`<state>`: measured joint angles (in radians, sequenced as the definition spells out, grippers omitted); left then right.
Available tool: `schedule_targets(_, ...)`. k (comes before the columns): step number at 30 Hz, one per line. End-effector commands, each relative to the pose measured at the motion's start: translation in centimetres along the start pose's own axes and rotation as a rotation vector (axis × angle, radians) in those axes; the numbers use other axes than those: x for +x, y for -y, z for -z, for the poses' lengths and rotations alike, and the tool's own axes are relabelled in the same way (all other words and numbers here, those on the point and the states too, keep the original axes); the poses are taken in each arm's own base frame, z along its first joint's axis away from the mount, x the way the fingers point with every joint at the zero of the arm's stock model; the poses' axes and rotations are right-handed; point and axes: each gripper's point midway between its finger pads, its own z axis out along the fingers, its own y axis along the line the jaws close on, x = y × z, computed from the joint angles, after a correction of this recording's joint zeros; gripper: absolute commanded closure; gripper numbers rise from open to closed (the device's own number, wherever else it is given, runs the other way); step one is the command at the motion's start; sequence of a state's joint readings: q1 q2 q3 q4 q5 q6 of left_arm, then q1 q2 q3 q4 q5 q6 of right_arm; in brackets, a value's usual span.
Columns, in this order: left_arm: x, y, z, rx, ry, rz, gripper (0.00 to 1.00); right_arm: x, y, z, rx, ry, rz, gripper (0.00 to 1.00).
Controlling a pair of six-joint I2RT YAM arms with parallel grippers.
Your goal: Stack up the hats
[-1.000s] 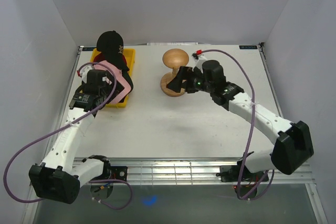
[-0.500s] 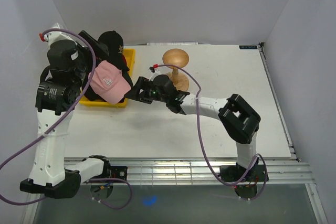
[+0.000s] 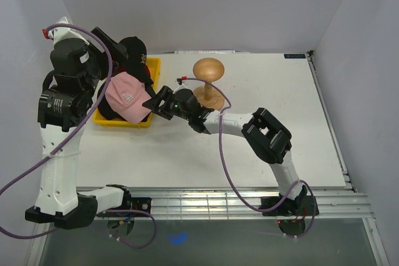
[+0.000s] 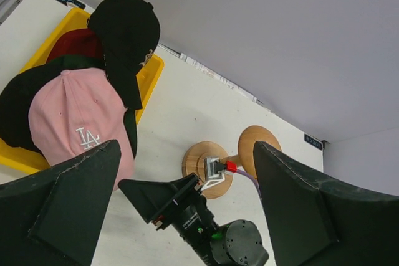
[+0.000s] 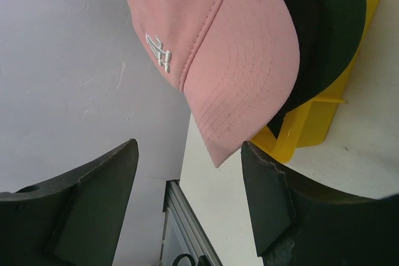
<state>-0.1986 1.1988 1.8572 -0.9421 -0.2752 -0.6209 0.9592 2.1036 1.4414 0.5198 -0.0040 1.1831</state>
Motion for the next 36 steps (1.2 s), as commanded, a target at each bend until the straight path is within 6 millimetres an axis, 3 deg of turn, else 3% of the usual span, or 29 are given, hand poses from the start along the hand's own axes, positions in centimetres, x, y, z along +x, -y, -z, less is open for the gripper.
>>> schedule_targets(1,-0.5,0.9,0.3,0.034,0.003,0.004,0.02,-1.0,-2.0,-0.7,-0.040,0.066,-0.048,0.28)
schedule_targets(11,-0.4,1.4,0.1,0.060,-0.001,0.014,0.02,0.2,-0.4,-1.5,-0.001,0.058,-0.103,0.27)
schedule_targets(23,0.0,1.7,-0.4,0.075,-0.014,0.011,0.02,0.2,-0.7,-2.7,-0.032,0.069,-0.139,0.28)
schedule_targets(36,0.7,1.3,-0.5,0.073,-0.016,0.004,0.02,0.9,-1.3,-2.9,-0.064,0.062,-0.158,0.37)
